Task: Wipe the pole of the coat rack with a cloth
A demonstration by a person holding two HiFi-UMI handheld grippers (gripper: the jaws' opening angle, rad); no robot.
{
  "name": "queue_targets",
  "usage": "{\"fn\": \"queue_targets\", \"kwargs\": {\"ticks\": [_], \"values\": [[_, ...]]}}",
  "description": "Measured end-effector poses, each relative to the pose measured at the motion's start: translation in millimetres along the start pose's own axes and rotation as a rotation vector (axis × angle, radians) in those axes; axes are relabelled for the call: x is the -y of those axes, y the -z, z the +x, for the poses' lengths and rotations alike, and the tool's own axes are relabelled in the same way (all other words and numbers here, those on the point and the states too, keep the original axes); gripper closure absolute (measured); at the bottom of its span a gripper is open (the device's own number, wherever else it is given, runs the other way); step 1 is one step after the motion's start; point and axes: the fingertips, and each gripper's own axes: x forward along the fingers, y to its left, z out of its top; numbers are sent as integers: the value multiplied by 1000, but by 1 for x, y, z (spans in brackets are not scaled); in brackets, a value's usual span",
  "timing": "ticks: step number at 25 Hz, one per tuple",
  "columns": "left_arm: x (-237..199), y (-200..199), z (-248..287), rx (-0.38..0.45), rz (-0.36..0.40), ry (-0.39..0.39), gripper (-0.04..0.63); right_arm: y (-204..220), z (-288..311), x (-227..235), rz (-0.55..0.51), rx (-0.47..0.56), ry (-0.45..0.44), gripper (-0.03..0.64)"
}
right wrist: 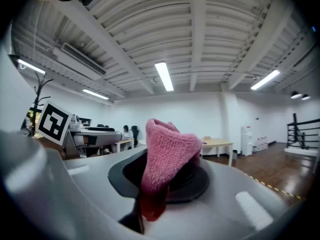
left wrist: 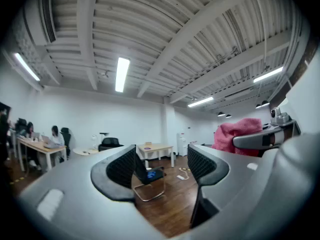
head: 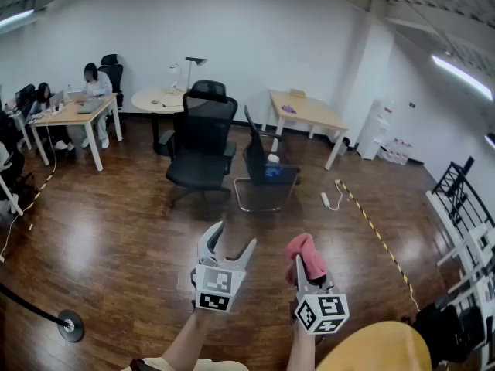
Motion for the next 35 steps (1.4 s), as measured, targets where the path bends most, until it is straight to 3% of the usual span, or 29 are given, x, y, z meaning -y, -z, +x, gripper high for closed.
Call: {"fn": "queue_targets", "kwargs": {"ticks": [3,5,10,16,21,25,31,35], "values": [[-64,12,-37,9,73,-46,279,13,30,-60,35,13,-14,554],[-117,20,-64,4,85,-115,279,20,60,-107,50,7,-75,554],[-236,35,-144,-39,59,-380,285,24,134,-250,37,-9,-426,554],[-306,33,-224,-42,72,-665,291,11,181,-360,48,32,-731,554],[-330,33,-299,-63,65,-948,296,16,195,-432,63,10,-998,554],[-325,24,-355,-73,88,-1124,301,11,188,-477,96,19,-1150,554],[-302,29,-435,-111,65,-1332,301,31,137,-545,106,-52,-1378,554],[-286,33,-474,-126,48,-1423,301,38,99,-579,99,-69,-1497,554]]}}
